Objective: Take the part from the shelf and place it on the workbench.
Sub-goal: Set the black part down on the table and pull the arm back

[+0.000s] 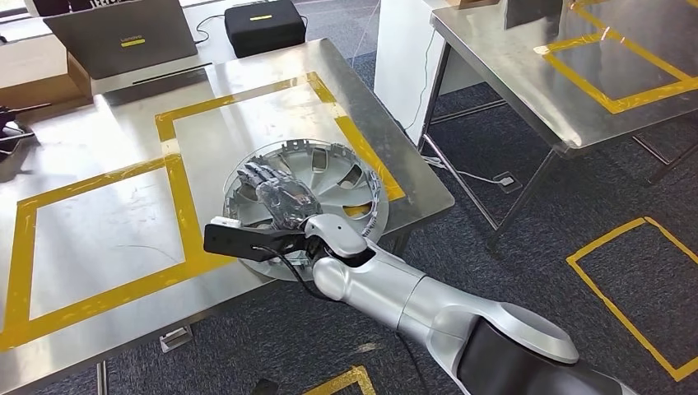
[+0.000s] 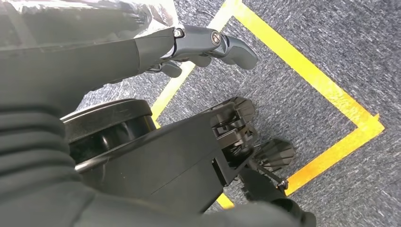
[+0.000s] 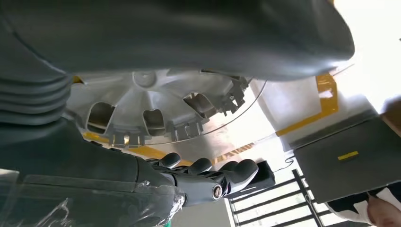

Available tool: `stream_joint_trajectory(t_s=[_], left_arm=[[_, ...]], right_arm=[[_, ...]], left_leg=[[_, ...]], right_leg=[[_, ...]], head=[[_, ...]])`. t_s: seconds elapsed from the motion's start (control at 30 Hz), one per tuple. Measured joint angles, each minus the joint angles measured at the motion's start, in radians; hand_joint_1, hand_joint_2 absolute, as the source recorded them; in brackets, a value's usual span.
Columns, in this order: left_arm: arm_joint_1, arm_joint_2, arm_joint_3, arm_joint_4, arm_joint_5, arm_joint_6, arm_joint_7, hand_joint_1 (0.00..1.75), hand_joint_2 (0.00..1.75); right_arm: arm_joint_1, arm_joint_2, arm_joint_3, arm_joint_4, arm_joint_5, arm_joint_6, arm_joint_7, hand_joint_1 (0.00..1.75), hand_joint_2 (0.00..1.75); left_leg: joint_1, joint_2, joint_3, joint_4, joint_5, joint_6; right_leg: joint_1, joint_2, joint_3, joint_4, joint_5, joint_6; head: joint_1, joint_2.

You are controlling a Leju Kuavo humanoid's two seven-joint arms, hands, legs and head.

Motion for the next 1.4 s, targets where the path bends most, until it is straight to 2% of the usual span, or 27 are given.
stream_joint_trajectory(t_s=[0.13,0.4,0.5,0.67,0.9,1.13,1.4], left_arm=[[0.001,0.0,0.0,0.0,0.003,0.023,-0.019,0.0,0.0],[0.011,0.001,0.007,0.004,0.029,0.112,-0.093,0.0,0.0],[0.017,0.002,0.018,0.006,0.05,0.135,-0.124,0.0,0.0],[0.024,0.003,0.048,0.008,0.092,0.142,-0.172,0.0,0.0],[0.029,0.007,0.081,0.008,0.112,0.143,-0.196,0.0,0.0],[0.028,0.008,0.101,0.008,0.117,0.155,-0.21,0.0,0.0],[0.023,0.01,0.105,0.008,0.112,0.16,-0.207,0.0,0.0]], right_arm=[[0.026,-0.035,-0.038,-0.097,-0.084,-0.033,-0.043,0.0,0.0],[0.168,-0.179,-0.18,-0.463,-0.316,-0.144,-0.212,0.0,0.0],[0.236,-0.234,-0.231,-0.613,-0.365,-0.177,-0.267,0.0,0.0],[0.346,-0.318,-0.293,-0.848,-0.37,-0.233,-0.321,0.0,0.0],[0.455,-0.394,-0.338,-1.08,-0.324,-0.284,-0.357,0.0,0.0],[0.536,-0.437,-0.356,-1.215,-0.303,-0.311,-0.381,0.0,0.0],[0.583,-0.461,-0.369,-1.275,-0.322,-0.318,-0.401,0.0,0.0]], left_leg=[[0.0,0.0,0.001,0.0,0.0,0.0],[-0.001,0.0,0.002,0.0,-0.001,0.001],[-0.001,0.0,0.002,0.0,-0.002,0.002],[-0.001,0.001,0.003,0.0,-0.002,0.002],[-0.001,0.001,0.005,-0.001,-0.003,0.002],[-0.001,0.001,0.006,-0.001,-0.003,0.002],[-0.001,0.001,0.007,-0.001,-0.003,0.002]], right_leg=[[0.0,0.0,0.001,-0.001,0.0,0.0],[0.0,0.0,0.003,-0.002,0.0,0.0],[0.0,0.0,0.003,-0.003,-0.001,0.001],[0.0,0.001,0.004,-0.004,-0.001,0.001],[0.0,0.001,0.006,-0.004,-0.001,0.002],[0.0,0.001,0.007,-0.004,-0.002,0.002],[0.0,0.001,0.008,-0.004,-0.002,0.002]], head=[[0.0,0.0],[0.0,0.0],[0.0,0.0],[0.0,0.0],[0.0,0.0],[0.0,0.0],[0.0,0.0]])
